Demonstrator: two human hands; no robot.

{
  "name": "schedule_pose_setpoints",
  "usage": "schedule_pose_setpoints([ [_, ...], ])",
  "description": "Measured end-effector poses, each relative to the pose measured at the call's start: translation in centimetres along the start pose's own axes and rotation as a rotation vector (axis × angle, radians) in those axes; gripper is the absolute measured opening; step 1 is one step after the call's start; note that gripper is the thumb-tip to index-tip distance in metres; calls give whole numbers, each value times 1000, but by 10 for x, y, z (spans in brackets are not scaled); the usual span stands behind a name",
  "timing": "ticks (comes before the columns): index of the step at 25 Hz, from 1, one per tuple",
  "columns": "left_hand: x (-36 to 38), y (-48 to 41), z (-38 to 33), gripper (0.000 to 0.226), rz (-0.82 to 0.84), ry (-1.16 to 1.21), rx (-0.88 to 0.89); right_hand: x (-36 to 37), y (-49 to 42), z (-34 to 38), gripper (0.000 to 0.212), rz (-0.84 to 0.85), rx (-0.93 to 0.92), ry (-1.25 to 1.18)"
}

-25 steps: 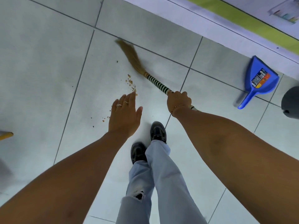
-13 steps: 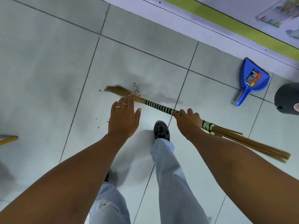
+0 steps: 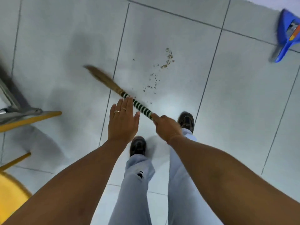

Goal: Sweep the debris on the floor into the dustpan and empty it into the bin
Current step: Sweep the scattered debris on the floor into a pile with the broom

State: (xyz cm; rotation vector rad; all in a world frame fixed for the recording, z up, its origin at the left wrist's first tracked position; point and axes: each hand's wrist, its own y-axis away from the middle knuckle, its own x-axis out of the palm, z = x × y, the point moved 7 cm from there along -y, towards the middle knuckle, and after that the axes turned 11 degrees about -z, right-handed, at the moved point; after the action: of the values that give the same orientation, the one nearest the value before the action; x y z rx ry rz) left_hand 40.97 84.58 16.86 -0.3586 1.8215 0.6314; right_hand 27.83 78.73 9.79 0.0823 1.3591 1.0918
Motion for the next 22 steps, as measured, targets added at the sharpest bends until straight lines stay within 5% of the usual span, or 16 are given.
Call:
schedule_pose_setpoints([
  [5, 13, 47, 41, 55, 27, -34, -29, 69, 34, 32, 37, 206, 155, 21],
  [9, 34, 65, 39, 51, 82, -11, -20, 63, 30, -7, 35, 132, 419, -42],
  [16, 31, 69, 0, 54, 85, -13, 138, 32, 7, -34, 32, 13, 598, -233],
  [22, 41, 59, -8, 54, 100, -18, 106, 22, -2, -47, 31, -68, 681, -381],
])
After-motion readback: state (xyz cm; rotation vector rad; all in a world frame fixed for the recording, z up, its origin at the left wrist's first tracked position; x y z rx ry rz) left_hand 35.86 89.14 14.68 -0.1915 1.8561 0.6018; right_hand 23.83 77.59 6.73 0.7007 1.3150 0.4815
